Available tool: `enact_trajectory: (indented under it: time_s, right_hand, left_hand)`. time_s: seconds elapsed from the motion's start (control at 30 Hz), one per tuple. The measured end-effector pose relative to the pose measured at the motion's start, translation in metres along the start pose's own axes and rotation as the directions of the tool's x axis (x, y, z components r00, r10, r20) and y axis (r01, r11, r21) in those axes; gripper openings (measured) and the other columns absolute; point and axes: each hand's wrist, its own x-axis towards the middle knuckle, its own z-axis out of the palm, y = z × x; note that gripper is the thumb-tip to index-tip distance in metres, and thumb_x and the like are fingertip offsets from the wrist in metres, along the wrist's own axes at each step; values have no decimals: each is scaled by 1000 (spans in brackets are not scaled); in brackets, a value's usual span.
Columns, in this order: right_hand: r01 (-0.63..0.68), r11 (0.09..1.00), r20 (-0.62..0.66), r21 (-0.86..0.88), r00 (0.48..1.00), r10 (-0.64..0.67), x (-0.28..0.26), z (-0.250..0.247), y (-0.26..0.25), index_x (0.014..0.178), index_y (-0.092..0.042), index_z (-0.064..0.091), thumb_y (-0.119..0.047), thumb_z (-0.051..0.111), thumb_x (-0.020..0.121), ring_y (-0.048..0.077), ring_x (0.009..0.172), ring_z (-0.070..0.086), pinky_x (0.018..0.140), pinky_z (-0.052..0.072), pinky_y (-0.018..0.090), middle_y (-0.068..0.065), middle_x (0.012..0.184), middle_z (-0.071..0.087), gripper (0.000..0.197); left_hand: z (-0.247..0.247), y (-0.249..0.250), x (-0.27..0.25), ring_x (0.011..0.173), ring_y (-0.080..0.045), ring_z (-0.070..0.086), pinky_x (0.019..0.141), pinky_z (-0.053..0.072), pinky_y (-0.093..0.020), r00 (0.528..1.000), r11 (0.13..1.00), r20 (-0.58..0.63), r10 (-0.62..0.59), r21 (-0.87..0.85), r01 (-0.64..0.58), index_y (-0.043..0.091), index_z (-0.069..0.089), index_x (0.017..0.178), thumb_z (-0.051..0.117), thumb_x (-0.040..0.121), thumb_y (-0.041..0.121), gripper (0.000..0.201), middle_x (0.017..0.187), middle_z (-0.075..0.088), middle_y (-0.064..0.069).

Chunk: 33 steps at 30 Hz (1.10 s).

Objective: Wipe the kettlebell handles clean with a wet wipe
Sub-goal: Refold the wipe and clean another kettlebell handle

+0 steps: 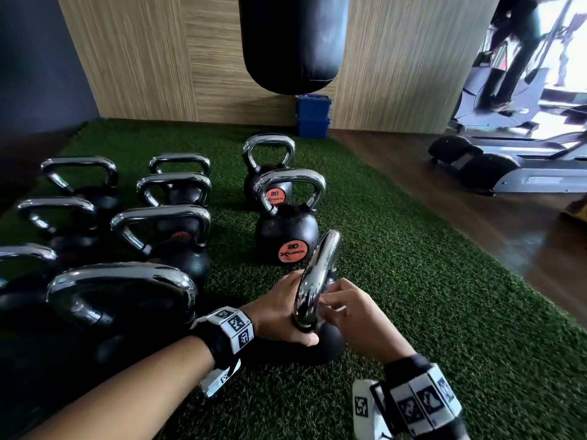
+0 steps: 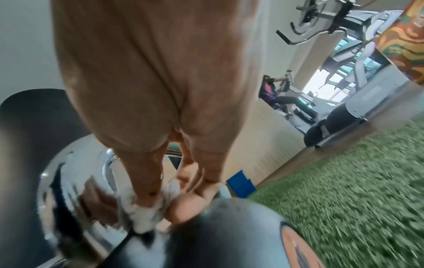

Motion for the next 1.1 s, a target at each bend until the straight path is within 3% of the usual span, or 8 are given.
enact_trajectory:
  time_s: [0.1,0.2,0.37,0.5,0.57,0.67,0.8,1.1]
  right_hand:
    - [27,999,113,24,993,-30,12,-11,-2,82,-12,77,-2,68,90,13,88,62,77,52,26,-1,98,62,16]
    - [52,979,186,196,979,-89,17,-18,-9,92,-2,77,11,64,89,33,95,65,87,52,50,15,106,66,19]
    - [39,999,302,39,952,-49,35,-20,-12,71,-23,73,14,59,86,7,66,61,68,52,33,-6,71,72,42]
    - [-18,954,321,298,944,-83,35,-21,-1,96,12,71,10,60,93,21,75,62,72,51,32,25,84,71,11]
    - [-44,870,319,491,939,-133,33,-16,7,100,16,68,3,61,95,21,79,65,77,54,30,25,89,71,15]
    - [-173,586,340,791,921,-187,31,-10,15,113,17,63,-3,64,93,28,87,68,85,57,34,27,101,69,28]
    - [-194,261,219,945,973,-69,27,0,23,105,7,72,-2,60,91,19,81,73,76,60,25,17,96,75,20]
    - [-21,150,16,988,999,35,34,13,11,89,1,69,13,58,80,24,74,74,72,63,32,20,88,73,18]
  left_hand:
    - [2,-1,-1,107,-34,66,98,54,-56,1000,999,-29,3,-54,-4,18,55,122,90,67,23,65,110,63,-4]
    - [3,-3,-2,101,-28,64,98,53,-55,999,999,-42,30,-37,-31,26,52,119,91,67,27,65,106,61,1]
    - [3,-4,-2,101,-25,64,96,54,-54,999,1000,-39,9,-28,-10,16,56,119,92,65,28,66,109,61,-2]
    - [3,-4,-3,107,-42,64,99,52,-56,1000,998,3,-18,-65,18,8,43,140,94,66,25,92,110,60,-9]
    - [4,-7,0,112,-44,62,103,50,-56,999,996,26,-46,-79,48,8,40,142,93,63,32,99,111,59,-12]
    - [5,-8,-2,141,-37,42,119,36,-48,990,990,18,-136,-35,137,8,29,153,82,51,57,125,150,44,-20]
    - [6,-8,-3,146,-34,37,121,34,-47,990,988,10,-144,-53,144,9,23,156,77,47,63,133,159,36,-16]
    - [6,-11,3,137,-30,48,115,40,-51,997,986,-75,14,-163,-26,18,35,151,92,60,29,108,144,50,-9]
